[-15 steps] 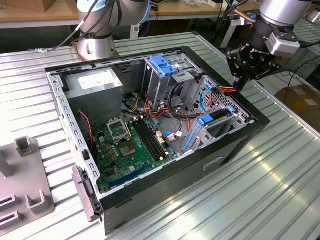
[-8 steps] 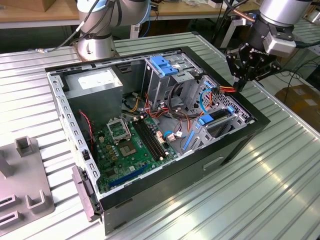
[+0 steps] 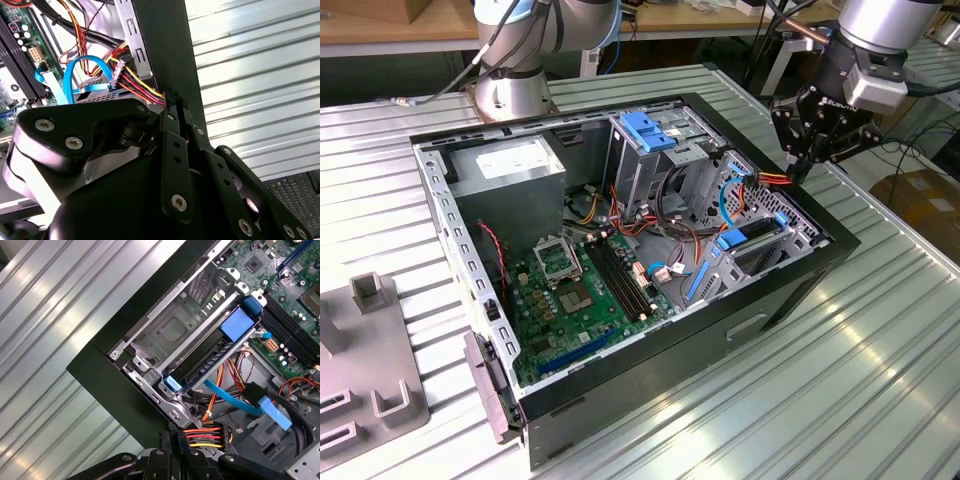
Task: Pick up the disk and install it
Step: 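Insert the first disk wire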
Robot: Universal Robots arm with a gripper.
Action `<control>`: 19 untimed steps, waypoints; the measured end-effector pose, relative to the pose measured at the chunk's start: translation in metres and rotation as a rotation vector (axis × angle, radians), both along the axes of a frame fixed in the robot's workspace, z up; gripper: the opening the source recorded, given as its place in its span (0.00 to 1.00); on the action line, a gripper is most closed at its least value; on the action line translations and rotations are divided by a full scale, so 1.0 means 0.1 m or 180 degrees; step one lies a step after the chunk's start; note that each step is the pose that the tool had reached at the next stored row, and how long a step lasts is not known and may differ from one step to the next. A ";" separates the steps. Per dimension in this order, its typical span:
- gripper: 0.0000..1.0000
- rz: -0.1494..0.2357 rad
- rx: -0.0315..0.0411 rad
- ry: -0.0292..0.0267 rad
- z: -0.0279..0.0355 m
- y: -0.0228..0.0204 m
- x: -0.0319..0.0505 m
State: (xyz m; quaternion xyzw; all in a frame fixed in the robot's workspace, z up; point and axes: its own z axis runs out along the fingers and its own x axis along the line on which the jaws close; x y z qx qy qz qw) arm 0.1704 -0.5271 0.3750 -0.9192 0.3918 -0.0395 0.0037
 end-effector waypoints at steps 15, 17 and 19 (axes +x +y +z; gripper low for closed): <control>0.17 -0.0462 0.0000 0.0000 -0.030 -0.003 -0.097; 0.17 -0.0606 0.0000 0.0000 -0.035 -0.003 -0.096; 0.17 -0.0767 0.0000 0.0000 -0.040 -0.003 -0.096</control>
